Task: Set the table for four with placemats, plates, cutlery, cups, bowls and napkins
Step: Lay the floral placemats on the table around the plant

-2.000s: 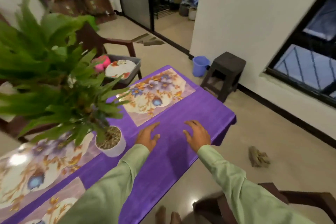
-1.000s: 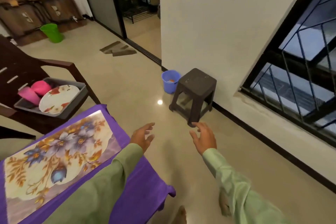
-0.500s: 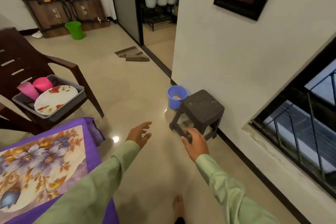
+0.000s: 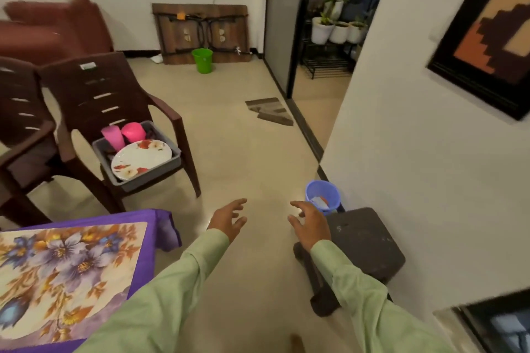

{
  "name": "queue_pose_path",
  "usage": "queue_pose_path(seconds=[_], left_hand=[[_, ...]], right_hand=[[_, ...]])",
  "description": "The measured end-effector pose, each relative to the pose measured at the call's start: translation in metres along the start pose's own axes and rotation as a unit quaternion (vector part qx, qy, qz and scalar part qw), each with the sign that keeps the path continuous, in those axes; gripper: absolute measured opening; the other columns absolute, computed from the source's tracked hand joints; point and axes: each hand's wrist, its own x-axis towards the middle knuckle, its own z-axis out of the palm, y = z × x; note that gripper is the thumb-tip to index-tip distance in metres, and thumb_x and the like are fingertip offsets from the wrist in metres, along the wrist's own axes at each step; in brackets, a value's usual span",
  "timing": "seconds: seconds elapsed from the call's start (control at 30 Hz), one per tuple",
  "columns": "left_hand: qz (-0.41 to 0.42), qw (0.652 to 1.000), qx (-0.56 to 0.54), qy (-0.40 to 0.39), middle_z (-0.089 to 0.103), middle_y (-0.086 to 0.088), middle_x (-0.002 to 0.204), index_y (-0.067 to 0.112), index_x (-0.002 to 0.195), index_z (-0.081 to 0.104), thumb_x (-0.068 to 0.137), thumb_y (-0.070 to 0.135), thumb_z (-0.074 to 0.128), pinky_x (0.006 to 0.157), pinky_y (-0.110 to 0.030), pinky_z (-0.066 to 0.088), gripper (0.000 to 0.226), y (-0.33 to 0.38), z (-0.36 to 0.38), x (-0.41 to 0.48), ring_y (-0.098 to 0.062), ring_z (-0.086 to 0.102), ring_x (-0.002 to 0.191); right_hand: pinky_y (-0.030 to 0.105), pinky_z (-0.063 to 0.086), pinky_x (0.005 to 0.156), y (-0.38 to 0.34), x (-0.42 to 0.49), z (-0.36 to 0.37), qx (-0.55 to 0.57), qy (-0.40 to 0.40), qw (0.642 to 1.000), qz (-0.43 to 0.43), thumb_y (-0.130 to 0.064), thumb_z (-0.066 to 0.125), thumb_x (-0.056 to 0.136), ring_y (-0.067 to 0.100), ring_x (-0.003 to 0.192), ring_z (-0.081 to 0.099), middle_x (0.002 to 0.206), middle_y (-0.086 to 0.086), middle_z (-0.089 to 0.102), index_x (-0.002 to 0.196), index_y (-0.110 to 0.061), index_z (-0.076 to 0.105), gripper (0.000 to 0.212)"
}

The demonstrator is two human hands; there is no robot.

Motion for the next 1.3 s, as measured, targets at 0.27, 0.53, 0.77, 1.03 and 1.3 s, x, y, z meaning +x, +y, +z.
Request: queue_pose_path(seconds=[0.27, 0.53, 0.77, 1.03, 1.3], left_hand=[[-0.072, 0.993, 0.005, 0.088, 0.059, -0.001, 0.123, 0.025, 0.136, 0.054, 0.092, 0.010, 0.064, 0.089, -0.025, 0.047, 0.048, -0.005, -0.045, 0.094, -0.014, 0.058, 0.103], [-0.170, 0.969, -0.017, 0.180, 0.059, -0.005, 0.125, 0.021, 0.140, 0.051, 0.091, 0.006, 0.064, 0.089, -0.022, 0.043, 0.052, -0.021, -0.113, 0.166, -0.016, 0.057, 0.104], [-0.230, 0.943, -0.047, 0.237, 0.056, -0.001, 0.124, 0.020, 0.139, 0.050, 0.093, 0.005, 0.061, 0.087, -0.019, 0.041, 0.049, -0.080, -0.183, 0.231, -0.017, 0.055, 0.107], [-0.292, 0.895, -0.084, 0.326, 0.060, 0.003, 0.115, 0.020, 0.133, 0.057, 0.090, 0.004, 0.065, 0.094, -0.018, 0.044, 0.047, -0.162, -0.297, 0.282, -0.012, 0.056, 0.100], [-0.356, 0.795, -0.160, 0.463, 0.060, -0.015, 0.128, 0.029, 0.127, 0.056, 0.087, -0.002, 0.065, 0.101, -0.043, 0.049, 0.052, -0.241, -0.376, 0.234, -0.026, 0.061, 0.107]], right_hand=[[0.026, 0.047, 0.086, -0.044, 0.157, 0.029, 0.008, -0.078, 0.992, -0.099, -0.022, 0.065, 0.091, 0.015, 0.098, 0.060, 0.127, -0.005, 0.060, 0.127, -0.024, 0.062, 0.036], [0.033, 0.049, 0.095, -0.120, 0.288, 0.088, -0.004, -0.176, 0.965, -0.192, -0.022, 0.063, 0.092, 0.017, 0.107, 0.060, 0.129, -0.006, 0.059, 0.128, -0.023, 0.060, 0.037], [0.029, 0.048, 0.093, -0.185, 0.376, 0.183, -0.025, -0.242, 0.942, -0.233, -0.023, 0.063, 0.092, 0.016, 0.105, 0.059, 0.126, -0.007, 0.059, 0.129, -0.026, 0.060, 0.037], [0.032, 0.049, 0.096, -0.311, 0.457, 0.316, -0.035, -0.321, 0.906, -0.274, -0.022, 0.065, 0.091, 0.016, 0.107, 0.059, 0.127, -0.008, 0.057, 0.125, -0.027, 0.062, 0.035], [0.034, 0.046, 0.096, -0.443, 0.447, 0.456, -0.042, -0.446, 0.793, -0.413, -0.018, 0.066, 0.088, 0.023, 0.105, 0.060, 0.121, -0.001, 0.063, 0.122, -0.024, 0.064, 0.035]])
